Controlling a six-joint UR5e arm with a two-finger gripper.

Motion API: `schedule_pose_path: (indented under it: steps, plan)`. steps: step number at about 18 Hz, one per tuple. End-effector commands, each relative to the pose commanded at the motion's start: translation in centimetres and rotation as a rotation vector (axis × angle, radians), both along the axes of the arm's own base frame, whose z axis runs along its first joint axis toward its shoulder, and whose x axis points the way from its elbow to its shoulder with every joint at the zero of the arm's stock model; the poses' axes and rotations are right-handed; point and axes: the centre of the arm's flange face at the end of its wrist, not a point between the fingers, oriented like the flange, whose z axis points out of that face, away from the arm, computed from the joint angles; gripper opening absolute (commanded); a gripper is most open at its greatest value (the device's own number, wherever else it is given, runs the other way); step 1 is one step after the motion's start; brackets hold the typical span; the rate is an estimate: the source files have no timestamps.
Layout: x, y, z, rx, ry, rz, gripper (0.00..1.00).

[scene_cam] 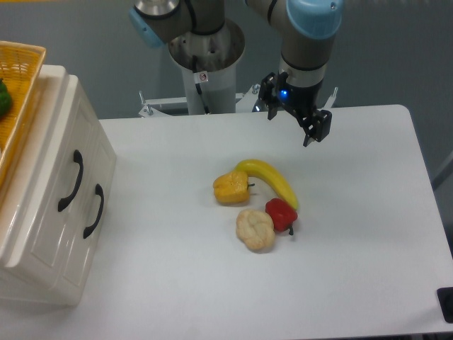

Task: Slide open the top white drawer
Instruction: 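Lower the open gripper slightly above the fruit on the table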

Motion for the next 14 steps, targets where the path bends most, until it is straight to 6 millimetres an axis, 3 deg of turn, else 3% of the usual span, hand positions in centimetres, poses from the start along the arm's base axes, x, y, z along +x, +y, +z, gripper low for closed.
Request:
schedule_pose_path:
  steps: [6, 14]
  plan:
    - [0.6, 0.8, 0.1, 0.001, 0.001, 0.003, 1.0]
    - [0.8, 0.9, -1.3, -0.01, -0.024, 0.084, 1.0]
